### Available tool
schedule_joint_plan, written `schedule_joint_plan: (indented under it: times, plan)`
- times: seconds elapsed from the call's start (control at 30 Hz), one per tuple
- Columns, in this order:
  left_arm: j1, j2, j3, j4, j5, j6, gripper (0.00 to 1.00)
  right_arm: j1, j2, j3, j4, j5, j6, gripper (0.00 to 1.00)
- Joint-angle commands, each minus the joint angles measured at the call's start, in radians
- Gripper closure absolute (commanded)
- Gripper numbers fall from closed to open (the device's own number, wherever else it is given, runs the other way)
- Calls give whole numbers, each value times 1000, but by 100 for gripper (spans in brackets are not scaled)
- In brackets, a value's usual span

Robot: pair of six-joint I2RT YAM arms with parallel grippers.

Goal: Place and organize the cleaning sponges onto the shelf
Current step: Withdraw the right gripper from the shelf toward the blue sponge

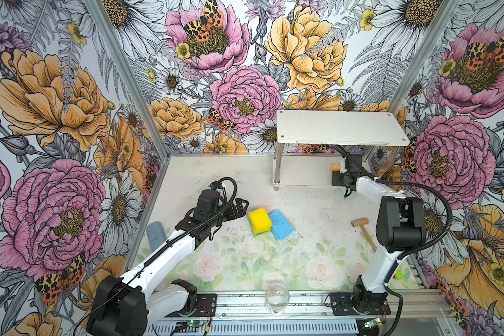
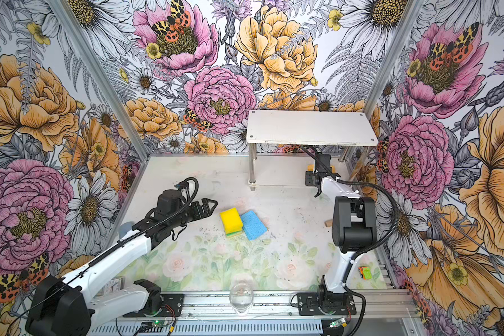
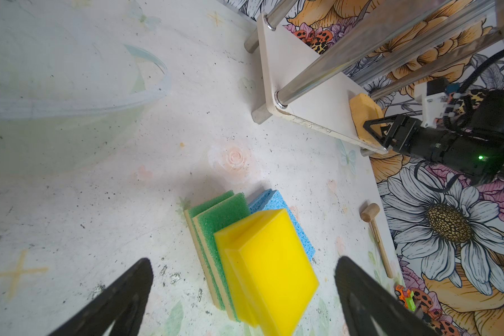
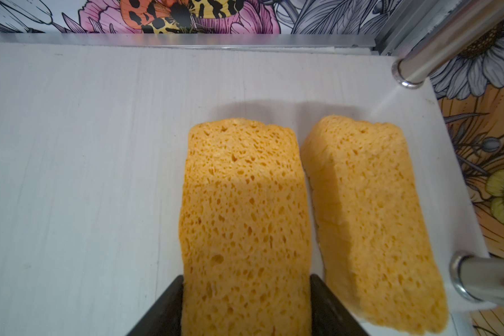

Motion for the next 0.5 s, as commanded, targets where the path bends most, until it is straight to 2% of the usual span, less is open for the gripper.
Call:
schedule_joint_plan:
  times: [0.0, 0.47]
  plan:
    - [9, -7, -11, 11, 7, 12, 1, -8, 17, 36, 20, 8, -38, 35]
    - [13, -4, -6, 8, 10, 13, 1, -8, 11, 36, 23, 22, -37, 30]
